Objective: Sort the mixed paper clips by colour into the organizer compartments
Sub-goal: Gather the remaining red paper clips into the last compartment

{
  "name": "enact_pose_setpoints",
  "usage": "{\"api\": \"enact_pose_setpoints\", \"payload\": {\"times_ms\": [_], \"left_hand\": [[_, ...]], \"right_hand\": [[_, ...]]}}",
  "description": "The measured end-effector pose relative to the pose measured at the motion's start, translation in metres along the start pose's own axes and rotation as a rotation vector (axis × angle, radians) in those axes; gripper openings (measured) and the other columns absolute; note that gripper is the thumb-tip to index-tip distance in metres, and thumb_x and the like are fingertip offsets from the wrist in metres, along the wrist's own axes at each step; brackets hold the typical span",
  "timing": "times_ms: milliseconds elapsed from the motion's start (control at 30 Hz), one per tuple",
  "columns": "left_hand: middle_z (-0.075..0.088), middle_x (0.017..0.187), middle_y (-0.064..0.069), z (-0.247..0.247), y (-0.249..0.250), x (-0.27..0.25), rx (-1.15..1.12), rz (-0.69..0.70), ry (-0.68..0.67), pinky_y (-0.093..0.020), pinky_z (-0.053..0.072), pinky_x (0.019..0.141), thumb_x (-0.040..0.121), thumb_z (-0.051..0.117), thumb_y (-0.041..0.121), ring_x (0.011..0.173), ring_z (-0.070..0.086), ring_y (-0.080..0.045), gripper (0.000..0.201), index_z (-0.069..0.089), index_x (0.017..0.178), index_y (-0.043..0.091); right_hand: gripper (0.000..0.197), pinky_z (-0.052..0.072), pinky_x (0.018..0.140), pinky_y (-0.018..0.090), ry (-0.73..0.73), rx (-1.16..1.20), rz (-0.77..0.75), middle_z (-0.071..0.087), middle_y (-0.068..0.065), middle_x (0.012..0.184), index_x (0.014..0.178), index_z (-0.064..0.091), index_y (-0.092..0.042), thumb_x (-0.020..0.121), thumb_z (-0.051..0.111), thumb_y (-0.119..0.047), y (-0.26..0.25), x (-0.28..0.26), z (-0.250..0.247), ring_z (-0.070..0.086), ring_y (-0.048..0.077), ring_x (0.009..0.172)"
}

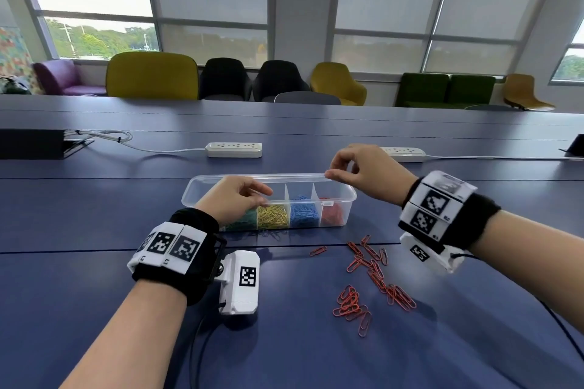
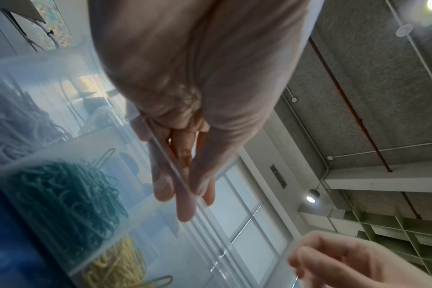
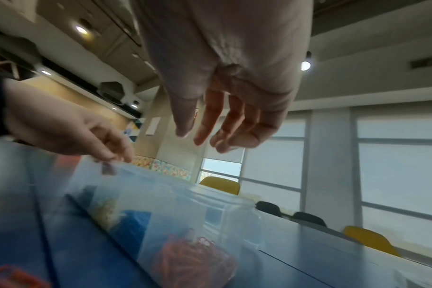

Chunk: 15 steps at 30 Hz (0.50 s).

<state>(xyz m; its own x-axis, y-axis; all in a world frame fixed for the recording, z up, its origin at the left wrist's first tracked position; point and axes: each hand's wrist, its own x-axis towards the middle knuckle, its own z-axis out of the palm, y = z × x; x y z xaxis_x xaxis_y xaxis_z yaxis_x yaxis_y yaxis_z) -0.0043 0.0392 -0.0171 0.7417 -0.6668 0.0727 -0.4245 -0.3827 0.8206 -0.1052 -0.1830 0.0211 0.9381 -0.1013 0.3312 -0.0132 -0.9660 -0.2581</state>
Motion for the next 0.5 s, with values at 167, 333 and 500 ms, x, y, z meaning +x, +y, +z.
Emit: {"api": "enact_pose_setpoints", "payload": {"times_ms": [167, 333, 500], "left_hand": [[0.069, 0.094, -0.015, 0.000, -0.001, 0.002, 0.011, -0.010, -0.004, -0.019, 0.043, 0.078, 0.090, 0.058, 0.005, 0.088, 0.057, -0.017, 0.017, 0.063, 0.089, 0.021], [0.069, 0.100, -0.018, 0.001, 0.001, 0.001, 0.035, -0.016, 0.002, -0.019, 0.045, 0.080, 0.088, 0.060, 0.008, 0.090, 0.059, -0.019, 0.012, 0.064, 0.096, 0.016], [0.069, 0.101, -0.020, 0.001, 0.001, 0.000, 0.037, -0.018, 0.014, -0.035, 0.046, 0.094, 0.088, 0.061, 0.008, 0.091, 0.061, -0.023, 0.012, 0.064, 0.092, 0.019]], "right_hand": [[0.052, 0.050, 0.085, 0.035, -0.433, -0.196, 0.125, 0.069, 0.008, 0.101, 0.102, 0.067, -0.012, 0.092, 0.040, -0.055, 0.011, -0.044, 0.003, 0.063, 0.023, 0.091], [0.060, 0.034, 0.107, 0.034, -0.742, -0.193, 0.157, 0.052, 0.003, 0.134, 0.132, 0.048, -0.018, 0.093, 0.029, -0.059, 0.010, -0.072, 0.018, 0.047, 0.023, 0.126], [0.060, 0.024, 0.109, 0.021, -0.747, -0.041, -0.009, 0.033, -0.004, 0.149, 0.140, 0.042, -0.024, 0.088, 0.052, -0.053, -0.017, -0.102, 0.017, 0.033, 0.012, 0.136]]}}
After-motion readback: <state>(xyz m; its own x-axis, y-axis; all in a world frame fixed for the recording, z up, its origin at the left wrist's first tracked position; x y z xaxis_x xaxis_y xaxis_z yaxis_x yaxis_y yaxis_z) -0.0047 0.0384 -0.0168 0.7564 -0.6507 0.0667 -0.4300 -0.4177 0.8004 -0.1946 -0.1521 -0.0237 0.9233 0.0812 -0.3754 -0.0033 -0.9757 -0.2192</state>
